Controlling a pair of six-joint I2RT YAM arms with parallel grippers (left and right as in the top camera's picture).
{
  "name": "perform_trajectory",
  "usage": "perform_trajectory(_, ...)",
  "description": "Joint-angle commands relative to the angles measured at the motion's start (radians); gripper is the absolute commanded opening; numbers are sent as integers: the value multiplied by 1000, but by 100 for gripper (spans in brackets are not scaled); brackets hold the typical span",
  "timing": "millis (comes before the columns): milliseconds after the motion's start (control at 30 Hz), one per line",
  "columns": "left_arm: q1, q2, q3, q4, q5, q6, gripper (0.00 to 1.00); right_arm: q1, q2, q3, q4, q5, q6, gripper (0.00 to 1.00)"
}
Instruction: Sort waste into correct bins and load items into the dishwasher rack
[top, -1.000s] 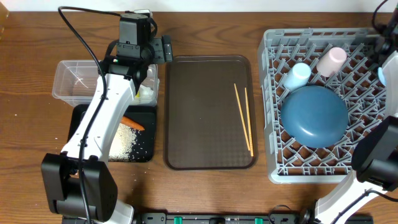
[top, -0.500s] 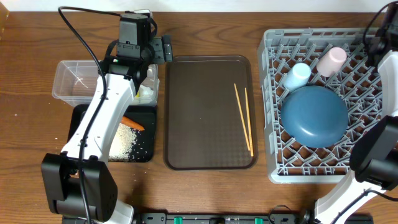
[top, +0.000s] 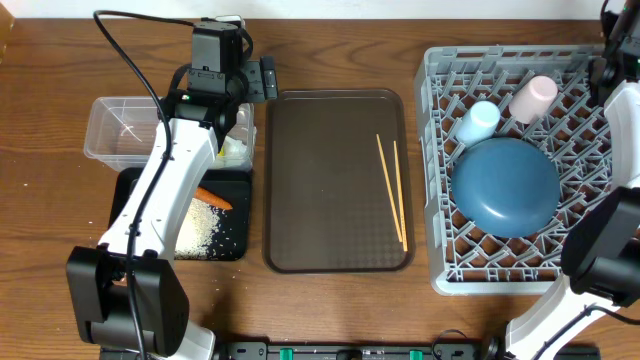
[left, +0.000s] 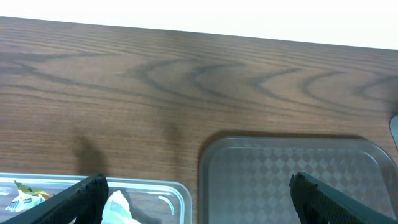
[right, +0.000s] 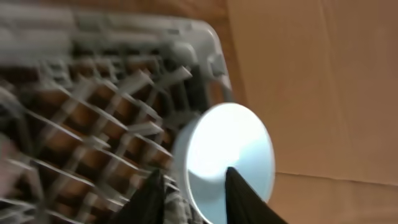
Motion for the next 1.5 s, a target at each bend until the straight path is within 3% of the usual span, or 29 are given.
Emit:
perform_trajectory(0, 2, 4, -2, -2, -8, -9, 94, -56, -98, -2, 2, -114, 268, 32)
perform_trajectory(200, 2, 4, -2, -2, -8, -9, 94, -253, -145, -2, -78, -426, 660, 39)
perform_trajectory(333, 2, 4, -2, -2, -8, -9, 94, -397, -132, -3, -156, -571, 804, 38)
perform_trajectory(467, 2, 4, -2, -2, -8, -9, 94, -486, -111, -7, -209, -604, 823, 32)
perform_trajectory(633, 2, 4, -2, -2, -9, -9, 94, -525, -88, -60, -165, -603, 822, 36)
perform_trajectory(1233, 2, 4, -2, -2, -8, -9, 94, -437, 147, -98, 182, -618, 863, 46)
perform_trajectory(1467, 2, 4, -2, -2, -8, -9, 94, -402, 168, -96, 203, -618, 863, 40)
